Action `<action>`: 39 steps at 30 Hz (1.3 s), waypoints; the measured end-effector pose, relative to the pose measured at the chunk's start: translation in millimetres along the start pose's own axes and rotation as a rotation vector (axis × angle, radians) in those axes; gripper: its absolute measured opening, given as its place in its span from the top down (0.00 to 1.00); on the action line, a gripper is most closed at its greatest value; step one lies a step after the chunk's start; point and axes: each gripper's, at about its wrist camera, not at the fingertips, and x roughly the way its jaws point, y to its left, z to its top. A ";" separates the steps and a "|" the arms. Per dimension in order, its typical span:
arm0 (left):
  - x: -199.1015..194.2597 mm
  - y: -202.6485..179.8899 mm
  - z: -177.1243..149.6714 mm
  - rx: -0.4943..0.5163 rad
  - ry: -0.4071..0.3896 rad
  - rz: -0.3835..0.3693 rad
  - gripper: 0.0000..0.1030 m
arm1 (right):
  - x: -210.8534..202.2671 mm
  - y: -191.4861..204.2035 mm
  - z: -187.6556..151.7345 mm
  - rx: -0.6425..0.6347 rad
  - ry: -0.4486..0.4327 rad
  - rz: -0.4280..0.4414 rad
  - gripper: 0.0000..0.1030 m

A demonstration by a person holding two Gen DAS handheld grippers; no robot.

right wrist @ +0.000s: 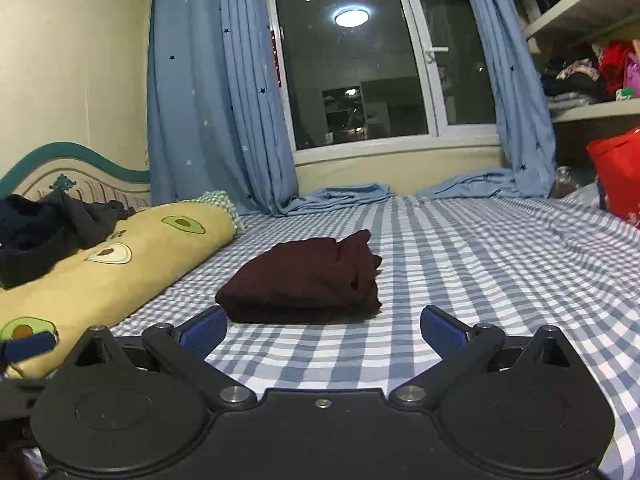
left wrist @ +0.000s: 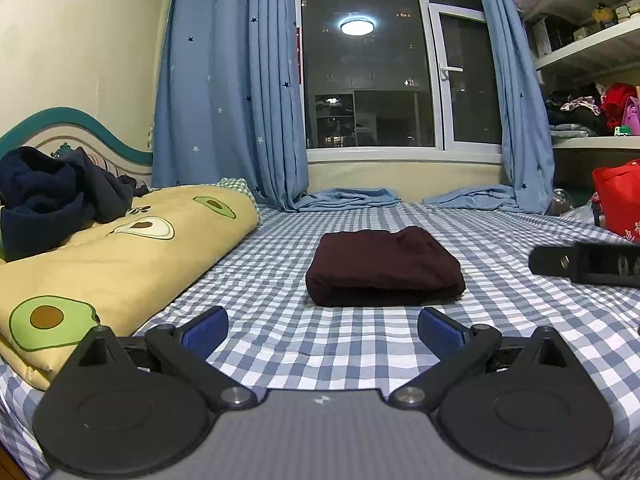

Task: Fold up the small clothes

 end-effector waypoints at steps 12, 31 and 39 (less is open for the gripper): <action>-3.1 -4.1 0.3 0.048 -0.026 0.047 0.01 | 10.4 -4.3 -9.0 -0.003 0.076 0.005 0.01; 76.0 -26.6 49.2 -0.741 -0.196 -0.464 0.01 | 87.3 -100.2 43.4 -0.037 0.127 -0.087 0.00; 212.2 -117.1 34.5 -0.578 0.170 -0.015 0.01 | 186.8 -189.0 15.8 -0.294 0.180 -0.151 0.00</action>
